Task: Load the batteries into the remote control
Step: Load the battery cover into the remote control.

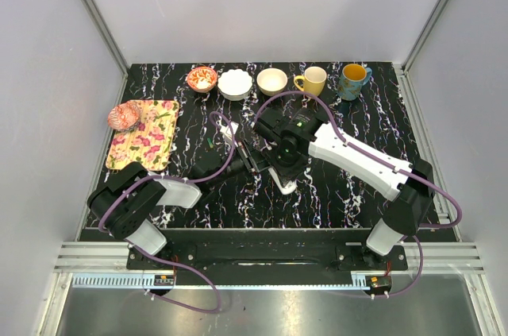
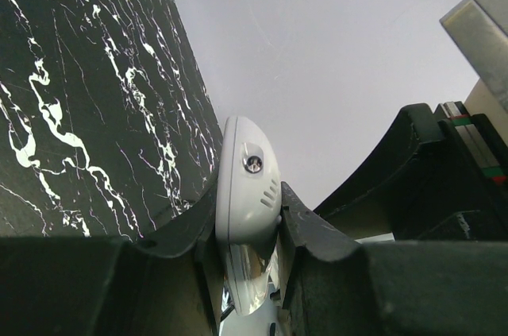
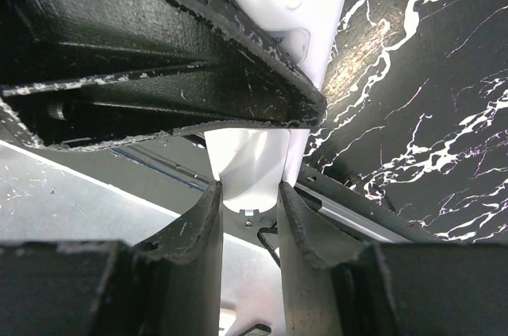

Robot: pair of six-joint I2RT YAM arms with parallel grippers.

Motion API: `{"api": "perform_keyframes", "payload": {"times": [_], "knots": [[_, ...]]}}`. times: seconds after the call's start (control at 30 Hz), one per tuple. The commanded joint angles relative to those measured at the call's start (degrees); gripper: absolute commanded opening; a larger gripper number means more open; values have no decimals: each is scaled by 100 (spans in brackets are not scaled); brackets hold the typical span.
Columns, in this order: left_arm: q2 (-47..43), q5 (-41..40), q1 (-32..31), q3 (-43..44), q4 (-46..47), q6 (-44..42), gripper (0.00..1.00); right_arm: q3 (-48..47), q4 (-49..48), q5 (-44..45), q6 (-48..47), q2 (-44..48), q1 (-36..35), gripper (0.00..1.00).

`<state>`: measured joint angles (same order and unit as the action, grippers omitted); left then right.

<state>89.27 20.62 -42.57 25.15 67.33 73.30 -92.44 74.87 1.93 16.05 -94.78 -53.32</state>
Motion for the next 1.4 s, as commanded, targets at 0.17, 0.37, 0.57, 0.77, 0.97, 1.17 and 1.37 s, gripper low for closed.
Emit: {"api": "perform_keyframes", "payload": {"times": [0.17,0.37,0.57,0.77,0.97,1.17,1.37], "knots": [[-191,610,-85,175,1123,140,0,-230,10,325,-129,74,-3,0],[-16,715,-112,157,1572,431,0,-248,-8,404,-111,74,-3,0],[151,750,-164,201,1967,712,0,-257,-60,527,-111,83,15,0],[169,794,-199,263,2161,888,0,-178,-139,518,-103,109,67,0],[213,777,-235,271,2512,1160,0,-125,-166,554,-138,100,76,0],[240,759,-226,307,2680,1345,0,-46,-201,580,-120,162,111,4],[204,733,-226,333,2733,1398,0,16,-254,545,-120,171,138,12]]}}
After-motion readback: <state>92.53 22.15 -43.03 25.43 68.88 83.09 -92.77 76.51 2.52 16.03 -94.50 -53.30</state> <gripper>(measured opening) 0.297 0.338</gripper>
